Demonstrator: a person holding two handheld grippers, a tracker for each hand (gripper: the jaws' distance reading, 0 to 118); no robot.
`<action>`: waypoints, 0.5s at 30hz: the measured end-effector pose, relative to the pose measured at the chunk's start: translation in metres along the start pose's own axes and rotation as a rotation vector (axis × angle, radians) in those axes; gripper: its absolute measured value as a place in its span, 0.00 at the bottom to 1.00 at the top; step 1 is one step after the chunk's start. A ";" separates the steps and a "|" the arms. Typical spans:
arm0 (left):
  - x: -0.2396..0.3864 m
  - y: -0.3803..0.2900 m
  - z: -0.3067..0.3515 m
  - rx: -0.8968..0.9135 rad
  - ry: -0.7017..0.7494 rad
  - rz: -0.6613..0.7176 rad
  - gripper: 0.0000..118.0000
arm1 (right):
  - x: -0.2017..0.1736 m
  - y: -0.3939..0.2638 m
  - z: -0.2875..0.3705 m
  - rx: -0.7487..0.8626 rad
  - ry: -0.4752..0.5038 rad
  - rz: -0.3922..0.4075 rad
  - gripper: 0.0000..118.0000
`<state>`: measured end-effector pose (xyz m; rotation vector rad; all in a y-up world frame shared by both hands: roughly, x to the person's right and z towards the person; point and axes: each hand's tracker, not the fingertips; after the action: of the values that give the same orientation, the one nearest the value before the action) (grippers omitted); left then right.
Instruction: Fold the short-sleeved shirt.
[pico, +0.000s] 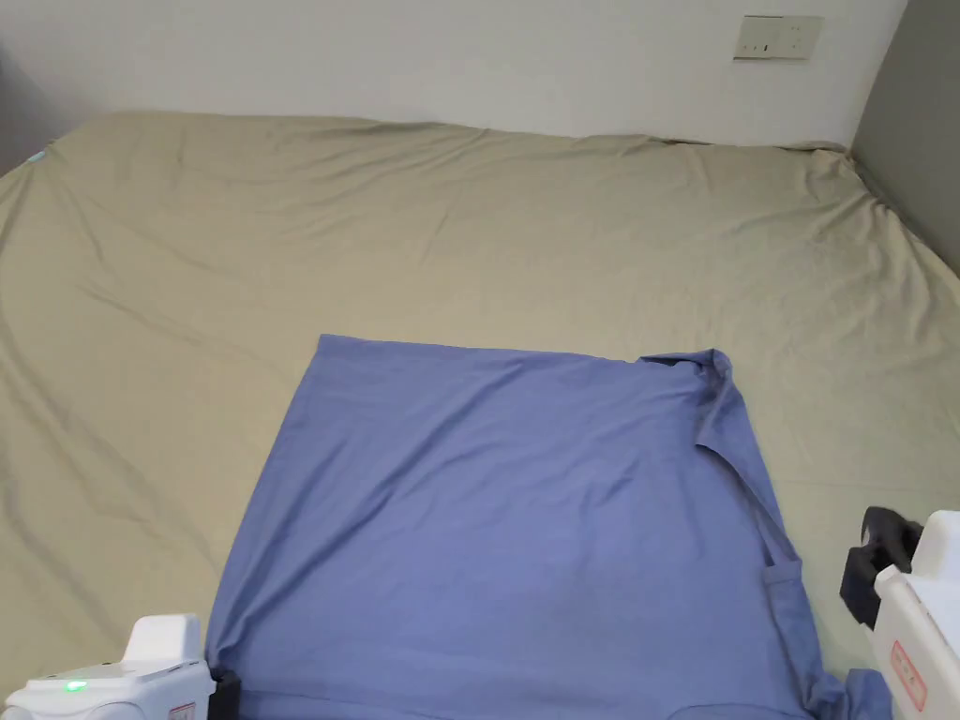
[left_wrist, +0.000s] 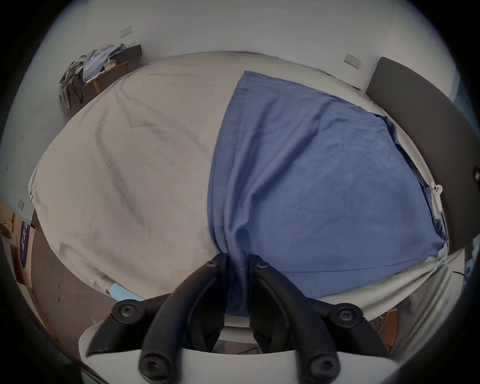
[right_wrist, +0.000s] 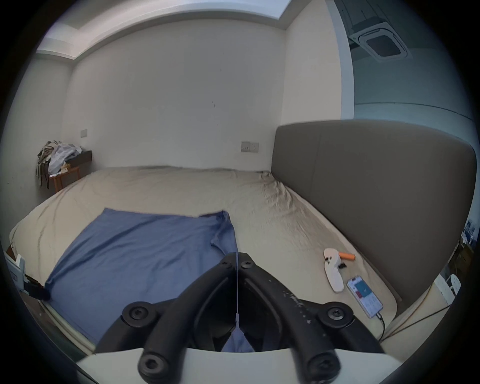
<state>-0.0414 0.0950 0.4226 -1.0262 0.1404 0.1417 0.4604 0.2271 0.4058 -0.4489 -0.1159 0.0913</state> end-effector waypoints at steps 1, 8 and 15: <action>-0.001 0.002 0.001 0.002 -0.023 0.001 0.06 | 0.006 -0.007 -0.005 -0.040 -0.003 -0.009 0.12; -0.007 0.009 0.022 0.069 -0.068 0.047 0.04 | 0.039 -0.066 -0.045 -0.401 -0.027 -0.114 0.95; -0.002 0.020 0.036 0.109 -0.080 0.045 0.04 | 0.030 -0.106 -0.066 -0.583 0.023 -0.131 0.93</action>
<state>-0.0456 0.1363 0.4245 -0.9078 0.0971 0.2138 0.5053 0.1073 0.3955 -1.0221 -0.1486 -0.0807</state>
